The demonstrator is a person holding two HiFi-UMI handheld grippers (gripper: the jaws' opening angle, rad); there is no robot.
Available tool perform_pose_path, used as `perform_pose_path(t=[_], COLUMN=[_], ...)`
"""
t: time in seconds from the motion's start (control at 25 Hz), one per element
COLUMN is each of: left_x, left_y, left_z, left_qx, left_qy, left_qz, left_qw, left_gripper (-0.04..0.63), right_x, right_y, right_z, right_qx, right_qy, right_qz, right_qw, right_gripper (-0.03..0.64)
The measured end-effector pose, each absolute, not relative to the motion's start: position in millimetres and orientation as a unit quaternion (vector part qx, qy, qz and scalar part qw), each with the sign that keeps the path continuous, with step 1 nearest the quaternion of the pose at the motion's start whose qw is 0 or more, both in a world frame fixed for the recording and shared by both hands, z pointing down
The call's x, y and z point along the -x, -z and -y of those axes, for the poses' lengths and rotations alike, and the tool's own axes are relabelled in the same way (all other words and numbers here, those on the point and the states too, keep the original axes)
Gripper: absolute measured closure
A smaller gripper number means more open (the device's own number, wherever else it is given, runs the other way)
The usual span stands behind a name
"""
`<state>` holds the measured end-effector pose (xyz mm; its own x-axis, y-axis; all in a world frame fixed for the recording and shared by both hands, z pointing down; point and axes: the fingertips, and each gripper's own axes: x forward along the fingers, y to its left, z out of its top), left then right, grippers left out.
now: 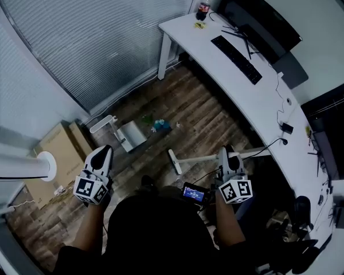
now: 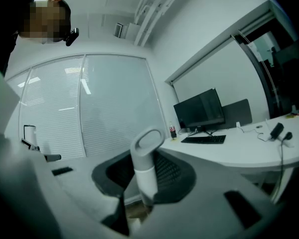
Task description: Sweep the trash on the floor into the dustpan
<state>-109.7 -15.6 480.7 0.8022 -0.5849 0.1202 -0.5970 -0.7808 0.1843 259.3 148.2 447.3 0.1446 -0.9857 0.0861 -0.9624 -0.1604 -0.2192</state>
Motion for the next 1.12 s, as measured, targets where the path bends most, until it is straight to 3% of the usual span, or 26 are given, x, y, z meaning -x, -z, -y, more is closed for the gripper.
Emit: perform_pose_path(t=[0.76,1.12], left_x=[94.8,94.3], left_y=[-484.8,-536.2], left_z=[140.5,170.9], left_qx=[-0.941,-0.913], left_qy=[-0.094,-0.315], left_qz=[0.313,0.257], left_qw=[0.087,0.037], left_gripper=[0.563,0.468], right_x=[-359.9,-403.2], right_y=[-417.4,-440.1], right_z=[10.4,88.0], right_qx=[0.767,0.745], right_qy=[0.061,0.097], right_qz=[-0.633,-0.657], right_qw=[0.082,0.056], right_gripper=[0.534,0.534])
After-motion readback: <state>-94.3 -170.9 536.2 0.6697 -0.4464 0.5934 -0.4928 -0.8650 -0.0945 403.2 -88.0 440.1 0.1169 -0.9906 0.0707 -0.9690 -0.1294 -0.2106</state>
